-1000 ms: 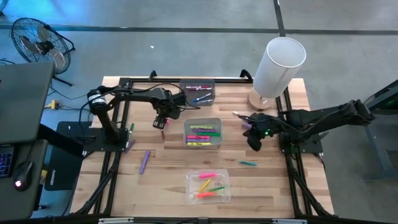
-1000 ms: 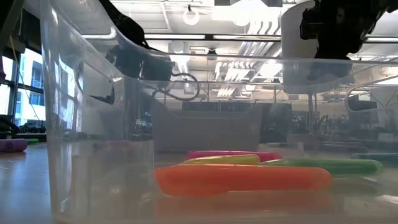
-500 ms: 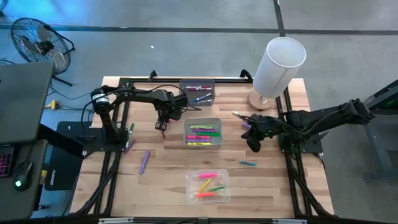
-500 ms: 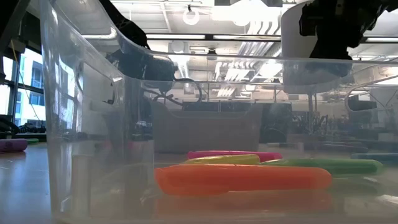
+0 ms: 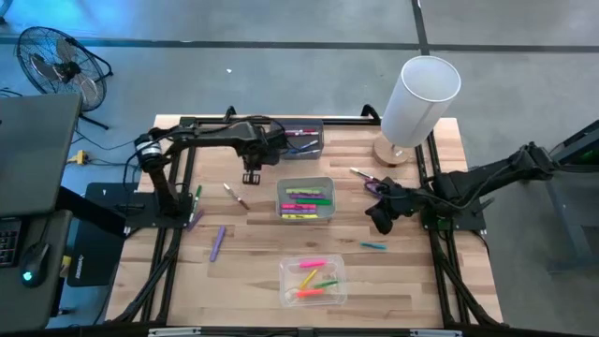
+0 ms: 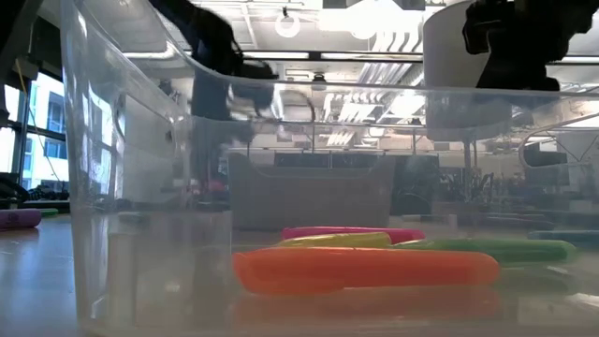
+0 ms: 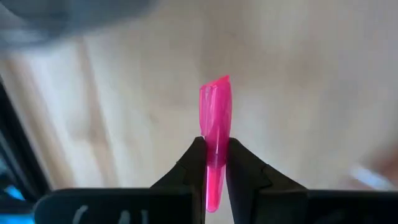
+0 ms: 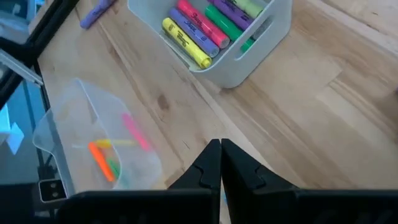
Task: Pick & Place Markers
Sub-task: Put the pink pen into the transparent bin
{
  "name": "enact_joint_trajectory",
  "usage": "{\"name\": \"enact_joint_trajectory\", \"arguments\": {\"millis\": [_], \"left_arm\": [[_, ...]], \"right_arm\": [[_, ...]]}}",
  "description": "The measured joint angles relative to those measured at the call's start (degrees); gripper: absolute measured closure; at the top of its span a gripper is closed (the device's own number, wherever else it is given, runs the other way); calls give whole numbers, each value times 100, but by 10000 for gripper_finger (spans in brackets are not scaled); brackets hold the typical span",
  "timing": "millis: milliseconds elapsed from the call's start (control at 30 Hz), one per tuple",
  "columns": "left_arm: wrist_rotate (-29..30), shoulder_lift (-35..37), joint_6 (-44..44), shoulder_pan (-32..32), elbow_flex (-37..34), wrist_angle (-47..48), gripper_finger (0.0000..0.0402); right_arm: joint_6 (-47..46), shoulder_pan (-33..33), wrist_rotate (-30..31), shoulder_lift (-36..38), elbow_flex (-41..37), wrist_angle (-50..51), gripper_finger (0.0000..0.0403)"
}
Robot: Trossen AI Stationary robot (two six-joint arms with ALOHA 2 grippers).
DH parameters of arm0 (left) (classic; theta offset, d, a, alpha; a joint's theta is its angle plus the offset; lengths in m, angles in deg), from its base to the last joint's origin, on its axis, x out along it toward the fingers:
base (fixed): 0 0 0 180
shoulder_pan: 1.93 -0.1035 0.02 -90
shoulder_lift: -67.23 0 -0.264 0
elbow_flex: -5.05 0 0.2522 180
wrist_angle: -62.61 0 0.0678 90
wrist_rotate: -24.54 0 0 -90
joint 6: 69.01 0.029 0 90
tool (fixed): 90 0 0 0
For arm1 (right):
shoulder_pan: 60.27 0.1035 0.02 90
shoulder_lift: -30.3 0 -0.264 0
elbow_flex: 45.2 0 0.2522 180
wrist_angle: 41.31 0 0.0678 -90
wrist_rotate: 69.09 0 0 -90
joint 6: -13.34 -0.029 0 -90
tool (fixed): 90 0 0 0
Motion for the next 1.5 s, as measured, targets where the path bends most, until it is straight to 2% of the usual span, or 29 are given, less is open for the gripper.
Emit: {"name": "enact_joint_trajectory", "arguments": {"millis": [200,267,333,533,633,767,900,1067,1233,1300,1367,1500], "left_arm": [[-82,739,-1192,575,651,1210,373],[-84,1005,-1748,889,902,1130,373],[-121,1183,-2404,1242,1044,1448,373],[-398,1172,-3974,2599,1542,949,373],[-390,828,-4373,3212,1683,119,373],[-355,159,-4910,3756,2051,-654,373],[-434,-635,-5260,4031,2653,-619,373],[-875,-1575,-5433,4249,3477,-560,373],[-1052,-2107,-5608,4511,4060,-405,373],[-1290,-2233,-5685,4564,4138,-479,372],[-1429,-2258,-5784,4609,4123,-390,354],[-1437,-2247,-5958,4637,4134,-419,284]], "right_arm": [[-488,682,681,-177,-6,148,403],[-612,898,778,-269,-113,91,402],[-738,1085,787,-381,-329,-97,403],[-1400,1728,758,-626,-1243,-1542,403],[-1409,2092,1086,-723,-1537,-2320,403],[-1309,2446,1265,-710,-1613,-2340,403],[-1054,2595,1186,-699,-1611,-2380,403],[-859,2692,1127,-699,-1611,-2381,403],[-750,2775,882,-699,-1611,-2376,403],[-722,2824,878,-699,-1611,-2374,403],[-675,2857,874,-699,-1611,-2380,403],[-650,2886,871,-699,-1611,-2379,403]]}}
